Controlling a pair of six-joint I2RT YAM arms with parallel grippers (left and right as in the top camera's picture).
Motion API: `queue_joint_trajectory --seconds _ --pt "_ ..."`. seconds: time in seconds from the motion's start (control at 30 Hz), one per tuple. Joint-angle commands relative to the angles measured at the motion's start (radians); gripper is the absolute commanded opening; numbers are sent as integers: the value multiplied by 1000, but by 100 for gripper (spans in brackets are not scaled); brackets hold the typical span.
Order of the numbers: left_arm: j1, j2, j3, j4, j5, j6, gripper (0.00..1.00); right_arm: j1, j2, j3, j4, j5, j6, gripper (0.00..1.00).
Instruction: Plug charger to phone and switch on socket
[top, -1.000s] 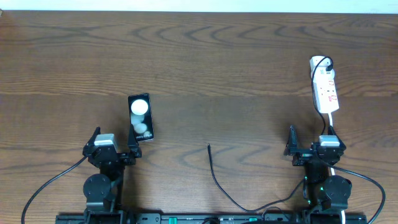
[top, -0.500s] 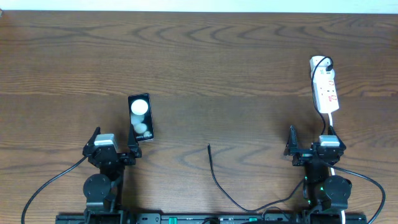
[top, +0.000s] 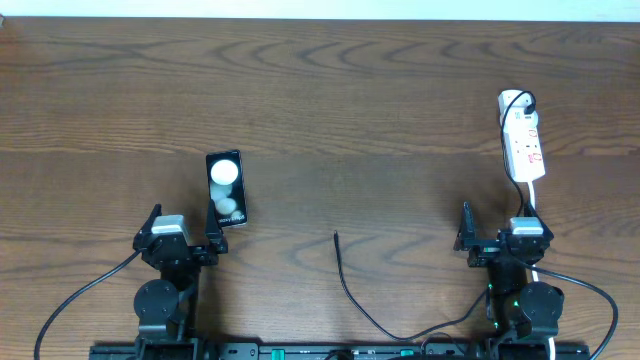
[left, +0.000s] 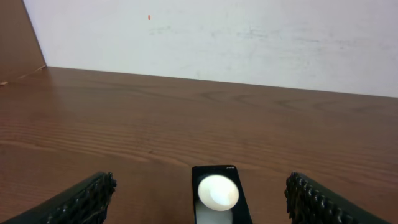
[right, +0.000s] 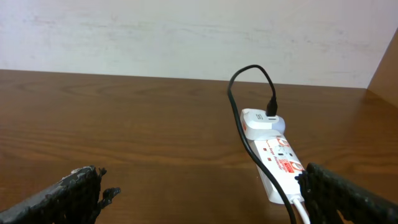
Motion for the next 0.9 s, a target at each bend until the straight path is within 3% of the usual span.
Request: queue_joint_trajectory --seconds 0.0,0.6,0.87 --pt "6 -7 -17 -43 -11 6 89 11 -10 -1 -5 5 13 99" --pt "6 0 -2 -44 41 6 90 11 -9 -1 -5 5 12 99" --pt "6 126 112 -57 40 10 89 11 -9 -1 -5 5 13 99"
